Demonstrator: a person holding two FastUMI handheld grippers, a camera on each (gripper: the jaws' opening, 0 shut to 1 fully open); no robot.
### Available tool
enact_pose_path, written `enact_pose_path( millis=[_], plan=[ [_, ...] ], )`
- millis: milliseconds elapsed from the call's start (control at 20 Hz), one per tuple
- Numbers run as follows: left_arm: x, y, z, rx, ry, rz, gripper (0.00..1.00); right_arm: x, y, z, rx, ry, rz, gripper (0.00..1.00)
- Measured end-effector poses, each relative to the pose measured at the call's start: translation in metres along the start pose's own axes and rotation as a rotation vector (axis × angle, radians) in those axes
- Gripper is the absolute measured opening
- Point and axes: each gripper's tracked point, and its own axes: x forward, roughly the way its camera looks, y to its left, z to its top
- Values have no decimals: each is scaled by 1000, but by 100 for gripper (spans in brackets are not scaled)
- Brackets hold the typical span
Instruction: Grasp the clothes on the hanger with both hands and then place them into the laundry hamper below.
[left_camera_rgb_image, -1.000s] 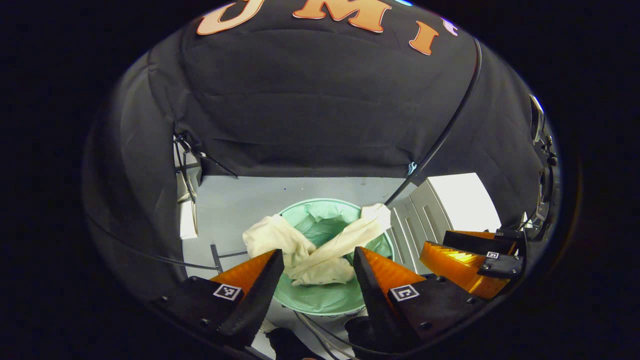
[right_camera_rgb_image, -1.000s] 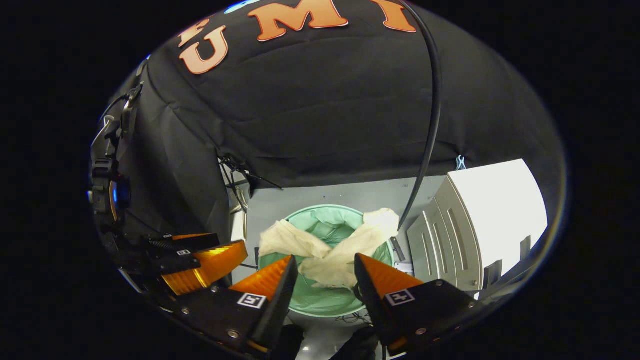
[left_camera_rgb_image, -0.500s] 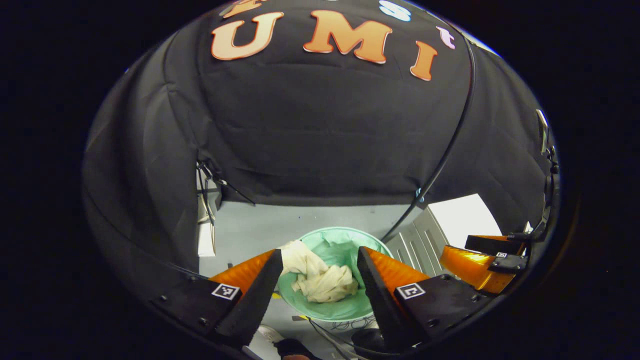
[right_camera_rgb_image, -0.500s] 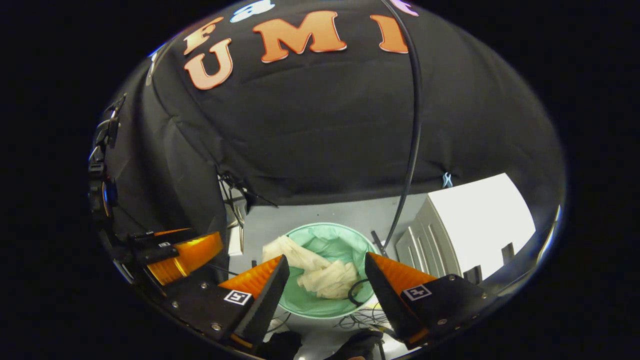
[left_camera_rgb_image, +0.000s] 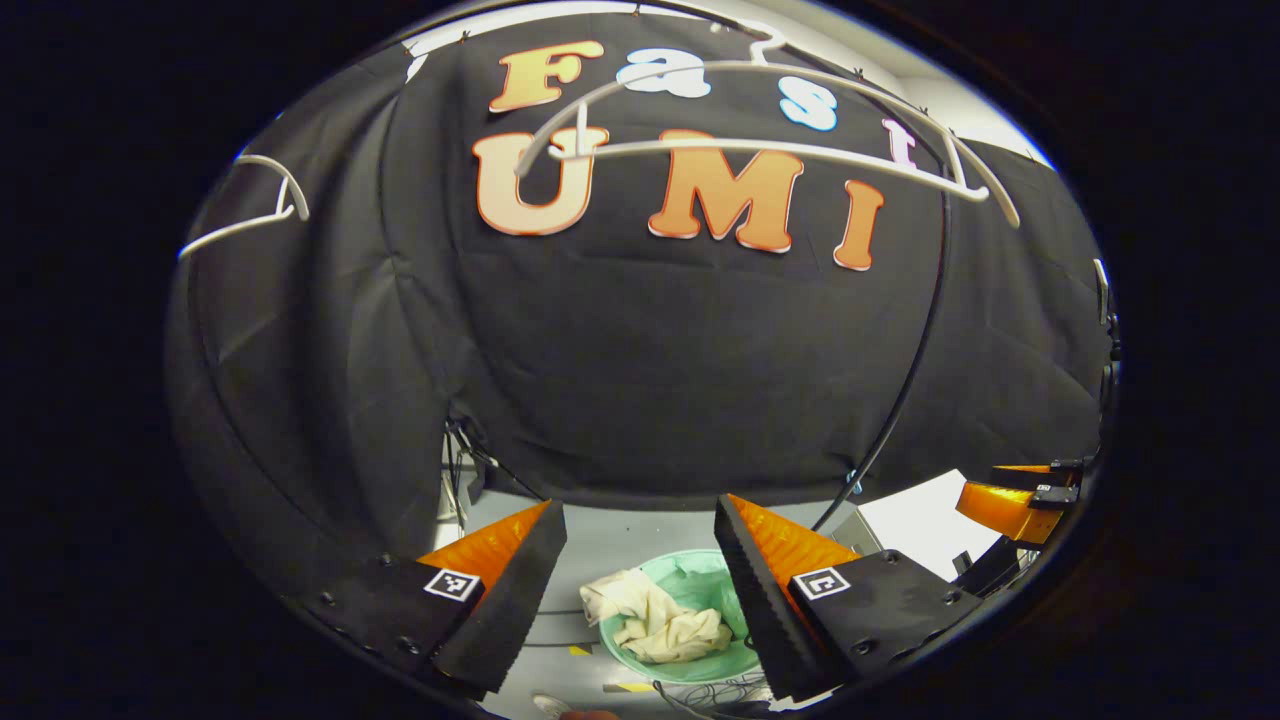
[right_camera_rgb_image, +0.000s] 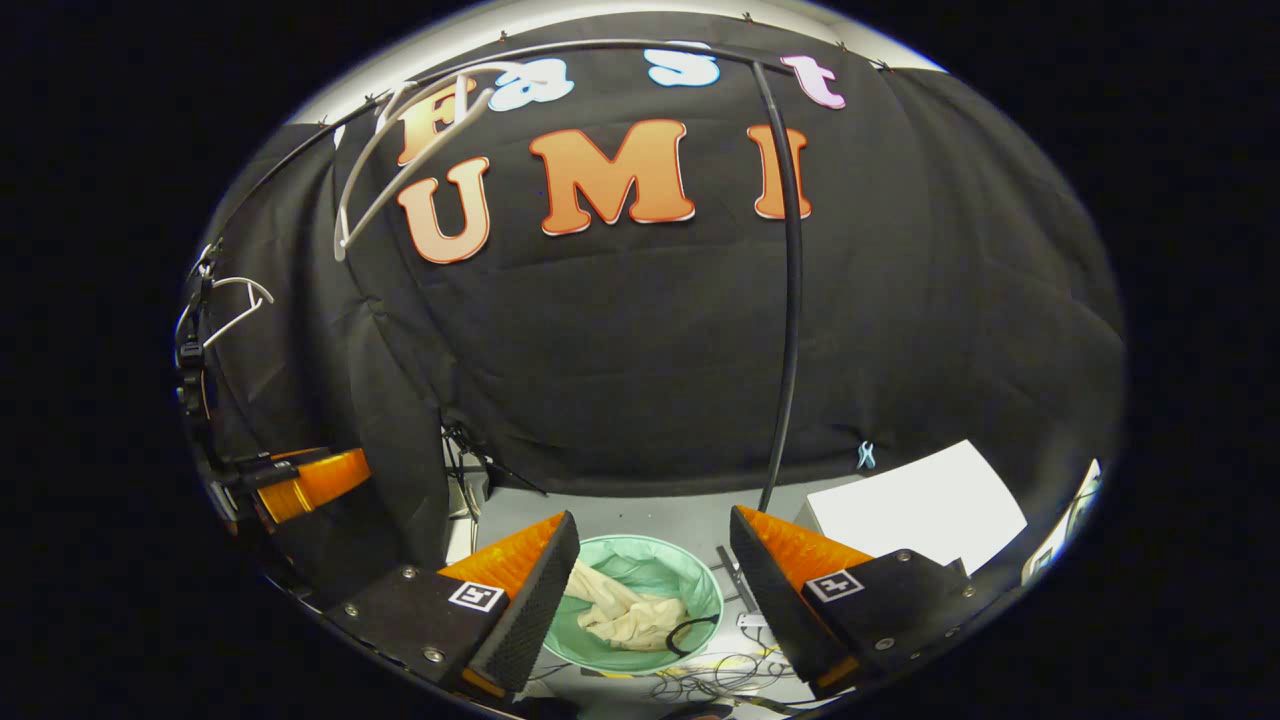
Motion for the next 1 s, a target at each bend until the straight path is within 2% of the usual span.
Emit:
enact_pose_path(
  millis=[350,450,550,600,700,750,850,1000],
  plan=[
    [-44,17,90,29,-215,41,97,-49,10,91,-38,-173,12,94],
    [-58,20,114,36,-265,37,94,-63,14,114,-55,-228,18,94],
    [-78,16,140,37,-327,21,97,-77,19,133,-64,-277,26,94],
    [-90,18,155,44,-362,18,94,-88,20,142,-74,-301,23,94],
    [-111,20,181,67,-429,32,94,-107,21,161,-89,-344,10,94],
    [-116,23,191,78,-453,46,94,-122,23,169,-88,-367,10,100],
    [-127,28,205,77,-478,68,94,-149,25,186,-83,-414,10,100],
    [-137,29,212,57,-493,62,94,-166,28,204,-126,-462,-4,100]
  ],
)
